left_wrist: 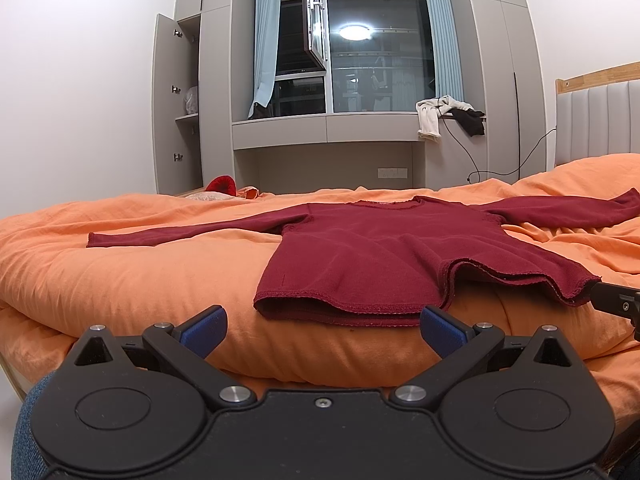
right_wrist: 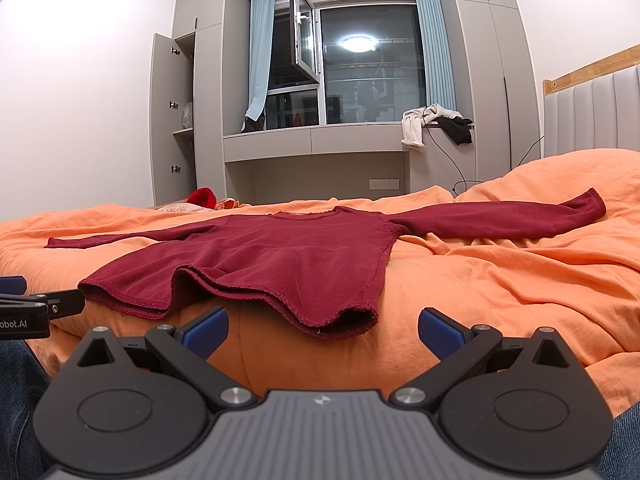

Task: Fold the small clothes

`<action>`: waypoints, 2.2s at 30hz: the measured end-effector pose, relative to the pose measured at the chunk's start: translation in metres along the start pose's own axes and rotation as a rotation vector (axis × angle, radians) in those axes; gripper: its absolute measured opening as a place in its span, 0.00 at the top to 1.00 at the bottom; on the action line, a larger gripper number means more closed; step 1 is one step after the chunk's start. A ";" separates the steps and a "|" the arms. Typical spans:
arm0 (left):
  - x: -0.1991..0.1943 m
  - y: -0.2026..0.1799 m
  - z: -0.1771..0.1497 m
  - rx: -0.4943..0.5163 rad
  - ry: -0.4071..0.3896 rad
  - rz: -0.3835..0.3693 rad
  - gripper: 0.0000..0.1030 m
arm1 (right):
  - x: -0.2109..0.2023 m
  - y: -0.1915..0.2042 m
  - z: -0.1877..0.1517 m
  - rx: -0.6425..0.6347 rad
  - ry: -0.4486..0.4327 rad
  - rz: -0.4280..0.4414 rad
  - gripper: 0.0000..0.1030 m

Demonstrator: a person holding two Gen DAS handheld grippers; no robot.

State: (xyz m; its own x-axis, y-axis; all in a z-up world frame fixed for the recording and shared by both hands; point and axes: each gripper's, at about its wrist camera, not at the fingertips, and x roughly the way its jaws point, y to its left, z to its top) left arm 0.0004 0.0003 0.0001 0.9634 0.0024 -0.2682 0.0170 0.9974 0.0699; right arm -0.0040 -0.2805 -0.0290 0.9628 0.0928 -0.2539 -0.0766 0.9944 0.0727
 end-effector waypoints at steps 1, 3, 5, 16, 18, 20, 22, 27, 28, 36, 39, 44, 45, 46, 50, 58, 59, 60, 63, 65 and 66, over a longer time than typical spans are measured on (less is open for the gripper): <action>0.000 0.000 0.000 0.000 0.000 0.000 0.01 | 0.000 0.000 0.000 0.000 0.000 0.000 0.00; 0.000 0.000 0.000 0.000 0.001 0.000 0.01 | 0.000 0.000 0.000 0.000 0.000 0.000 0.00; 0.000 0.000 0.000 0.000 0.001 0.000 0.01 | 0.000 0.000 0.000 0.000 0.000 0.000 0.00; 0.000 0.000 0.000 -0.001 0.001 -0.001 0.01 | 0.000 -0.001 0.000 -0.001 0.001 0.000 0.00; 0.000 0.000 0.000 -0.001 0.002 0.000 0.01 | 0.000 -0.001 0.000 -0.002 0.001 0.000 0.00; 0.000 0.000 0.000 -0.001 0.002 0.000 0.01 | 0.001 0.000 0.000 -0.002 0.001 0.000 0.00; 0.000 0.000 0.000 -0.001 0.002 0.000 0.01 | 0.001 -0.001 0.000 -0.002 0.001 0.000 0.00; 0.000 0.000 0.000 -0.001 0.002 0.000 0.01 | 0.001 -0.001 -0.001 -0.002 0.001 0.000 0.00; 0.000 0.000 0.000 -0.001 0.002 -0.001 0.01 | 0.001 -0.001 -0.001 -0.002 0.001 0.000 0.00; 0.000 0.000 0.000 -0.001 0.003 0.000 0.01 | 0.003 -0.002 -0.001 -0.003 0.002 0.000 0.00; 0.000 0.000 0.000 -0.001 0.004 0.000 0.01 | 0.003 -0.002 -0.001 -0.003 0.004 0.000 0.00; 0.003 0.000 -0.006 0.003 0.011 -0.002 0.01 | 0.003 -0.003 0.000 -0.001 0.014 0.002 0.00; 0.002 -0.001 -0.006 0.004 0.014 -0.003 0.01 | 0.004 -0.004 0.000 0.000 0.018 0.002 0.00; 0.002 -0.001 -0.005 0.005 0.017 -0.003 0.01 | 0.005 -0.003 0.000 0.000 0.023 0.002 0.00; 0.014 -0.001 -0.003 0.015 0.043 -0.005 0.01 | 0.009 -0.003 0.000 0.002 0.044 0.001 0.00; 0.031 -0.004 0.015 0.000 0.118 -0.043 0.01 | 0.021 -0.014 0.022 0.026 0.103 -0.007 0.00; 0.035 -0.006 0.018 0.000 0.131 -0.043 0.01 | 0.024 -0.017 0.026 0.035 0.110 -0.005 0.00; 0.039 -0.007 0.021 0.000 0.141 -0.042 0.01 | 0.026 -0.021 0.030 0.047 0.117 -0.002 0.00; 0.051 -0.012 0.033 0.008 0.154 -0.039 0.01 | 0.038 -0.035 0.042 0.066 0.127 0.004 0.00; 0.059 -0.016 0.041 0.014 0.153 -0.034 0.01 | 0.045 -0.043 0.050 0.057 0.121 -0.005 0.00; 0.064 -0.018 0.045 0.017 0.152 -0.035 0.01 | 0.048 -0.048 0.054 0.049 0.117 -0.011 0.00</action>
State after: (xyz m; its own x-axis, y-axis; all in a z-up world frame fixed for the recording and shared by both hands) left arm 0.0739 -0.0206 0.0254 0.9103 -0.0207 -0.4134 0.0559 0.9957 0.0733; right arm 0.0603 -0.3263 0.0070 0.9263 0.0901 -0.3657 -0.0510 0.9920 0.1153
